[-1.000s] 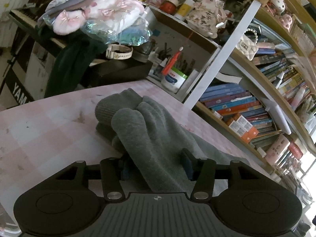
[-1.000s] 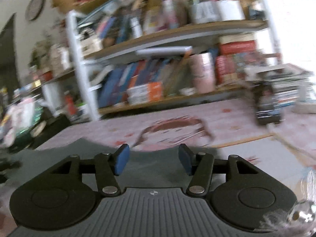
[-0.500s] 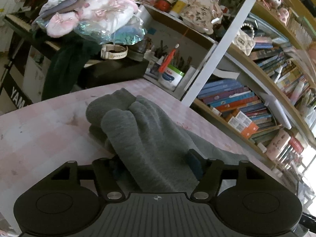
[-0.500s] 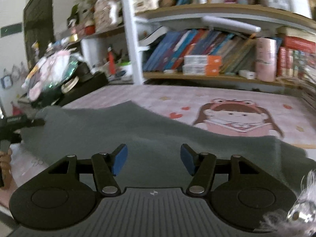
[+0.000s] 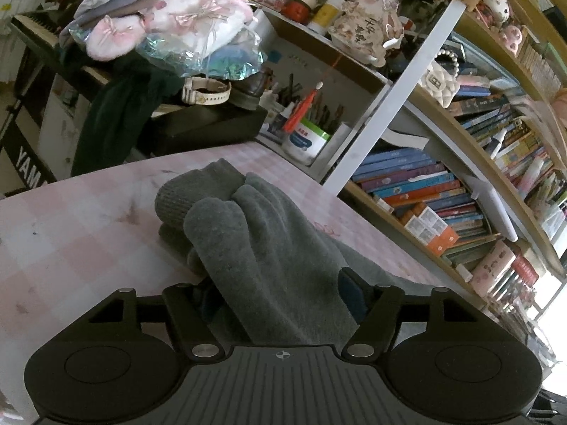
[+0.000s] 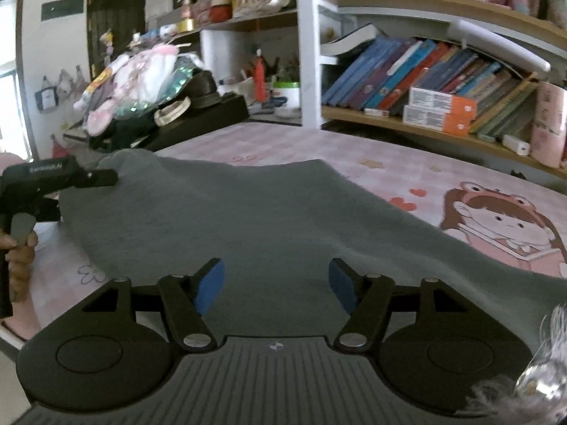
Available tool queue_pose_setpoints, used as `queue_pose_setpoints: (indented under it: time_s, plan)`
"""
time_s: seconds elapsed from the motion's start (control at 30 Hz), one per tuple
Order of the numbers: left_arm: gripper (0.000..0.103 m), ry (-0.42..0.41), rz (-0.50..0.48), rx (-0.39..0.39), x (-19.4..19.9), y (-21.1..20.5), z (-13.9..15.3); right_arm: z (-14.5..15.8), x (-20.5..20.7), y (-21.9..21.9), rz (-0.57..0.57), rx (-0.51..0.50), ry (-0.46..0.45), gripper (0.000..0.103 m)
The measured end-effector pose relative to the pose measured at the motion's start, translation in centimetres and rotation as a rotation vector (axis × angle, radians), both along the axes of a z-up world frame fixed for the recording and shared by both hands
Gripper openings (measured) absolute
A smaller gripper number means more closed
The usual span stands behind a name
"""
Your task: Fold clothes
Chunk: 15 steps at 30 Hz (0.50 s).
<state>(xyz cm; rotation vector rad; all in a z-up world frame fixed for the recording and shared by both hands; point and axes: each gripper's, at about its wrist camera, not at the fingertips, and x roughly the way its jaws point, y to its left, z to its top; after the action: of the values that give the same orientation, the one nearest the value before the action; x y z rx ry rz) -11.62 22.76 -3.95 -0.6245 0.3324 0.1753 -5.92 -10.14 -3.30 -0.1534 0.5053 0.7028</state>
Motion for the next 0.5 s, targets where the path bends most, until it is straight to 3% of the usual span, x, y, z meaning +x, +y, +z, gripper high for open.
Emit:
queue_pose_setpoints:
  time_s: [0.4, 0.5]
  plan:
    - [0.069, -0.017, 0.076, -0.058, 0.1, 0.2, 0.0, -1.0, -1.7, 3.2, 0.085, -0.044, 0.023, 0.068]
    - [0.069, -0.043, 0.090, -0.097, -0.2, 0.6, -0.1, -0.7, -2.4, 3.3, 0.085, -0.044, -0.003, 0.065]
